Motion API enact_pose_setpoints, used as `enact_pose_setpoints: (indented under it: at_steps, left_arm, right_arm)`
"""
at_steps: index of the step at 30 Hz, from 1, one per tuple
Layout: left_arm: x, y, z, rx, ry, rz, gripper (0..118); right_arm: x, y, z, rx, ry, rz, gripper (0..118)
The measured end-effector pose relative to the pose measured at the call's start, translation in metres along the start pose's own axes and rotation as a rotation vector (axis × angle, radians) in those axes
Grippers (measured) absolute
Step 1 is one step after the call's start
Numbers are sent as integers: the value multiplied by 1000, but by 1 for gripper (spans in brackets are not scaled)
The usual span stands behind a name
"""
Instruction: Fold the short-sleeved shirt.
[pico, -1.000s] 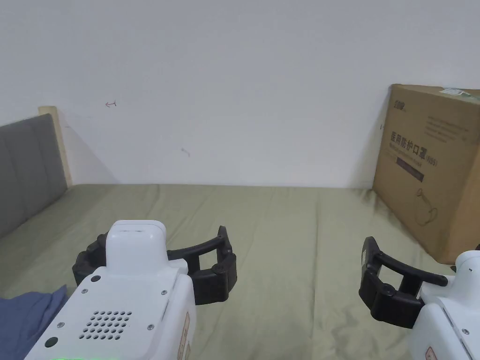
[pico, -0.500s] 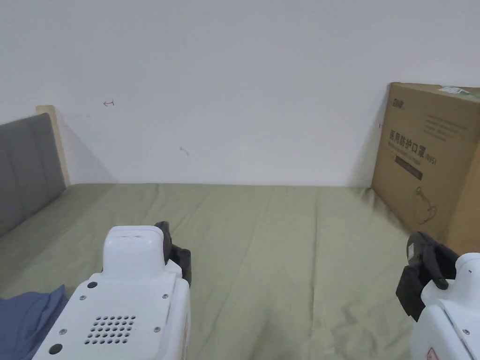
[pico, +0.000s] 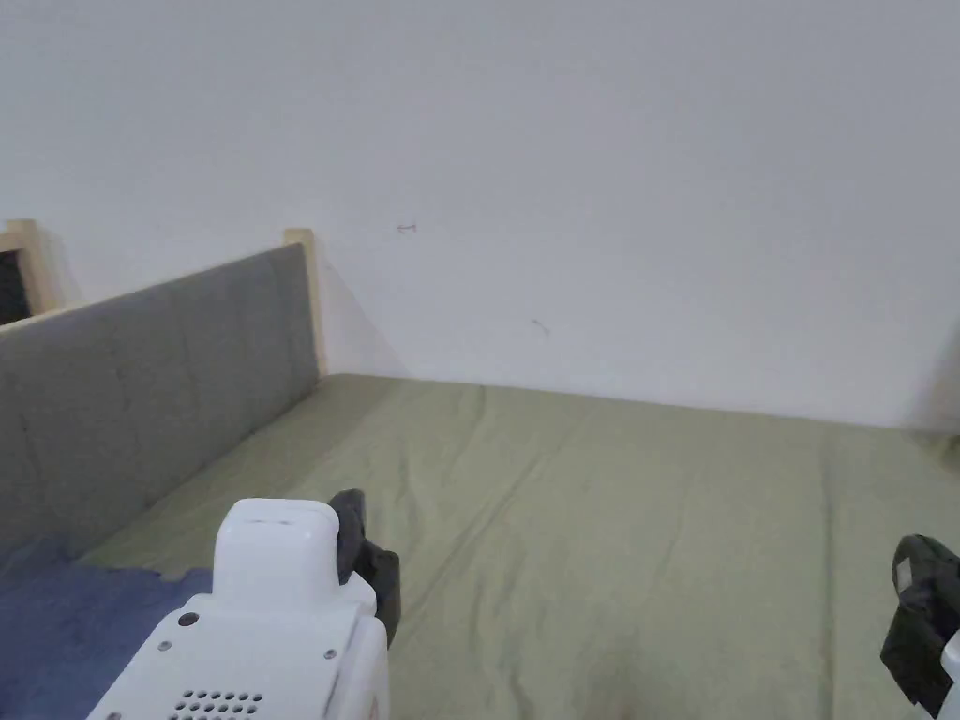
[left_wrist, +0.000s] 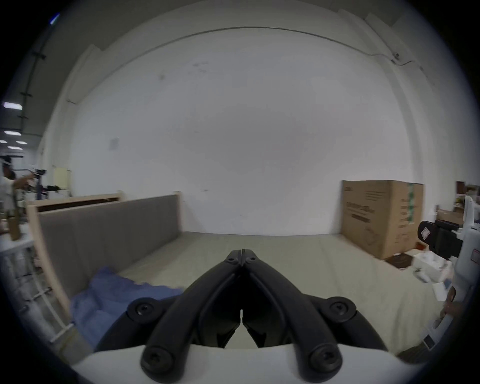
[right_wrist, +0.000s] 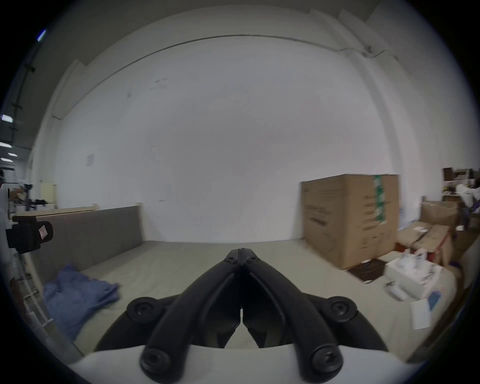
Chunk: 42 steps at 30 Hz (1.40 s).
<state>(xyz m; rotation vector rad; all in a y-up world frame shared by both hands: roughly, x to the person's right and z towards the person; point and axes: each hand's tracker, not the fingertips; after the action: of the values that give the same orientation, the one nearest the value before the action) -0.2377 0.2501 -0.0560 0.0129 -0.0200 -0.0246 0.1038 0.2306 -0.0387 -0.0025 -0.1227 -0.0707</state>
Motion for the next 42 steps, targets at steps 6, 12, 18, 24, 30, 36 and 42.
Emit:
enact_pose_setpoints:
  at_steps: [6,12,18,24,30,36,42]
  left_arm:
    - [-108,-5,36,-45,284,35,0]
    - [-128,-7,41,-30,270,48,0]
    - [-181,33,-39,-233,243,93,0]
    - [-299,-67,-189,-851,162,462,0]
    - [-315,-154,-252,-1025,233,330,94]
    - [-287,-206,-284,-1063,155,273,106]
    - [-270,-265,-298,-1041,186,125,117]
  right_arm:
    - [-118,-7,-28,-34,338,13,0]
    - [-135,-4,-37,-51,407,-15,0]
    - [-116,-5,-45,-100,343,15,0]
    - [-87,-26,-71,-248,266,-19,0]
    - [-76,-59,-92,-370,191,-16,0]
    - [-80,-79,-104,-446,192,22,0]
    - [-89,-86,-110,-478,222,70,0]
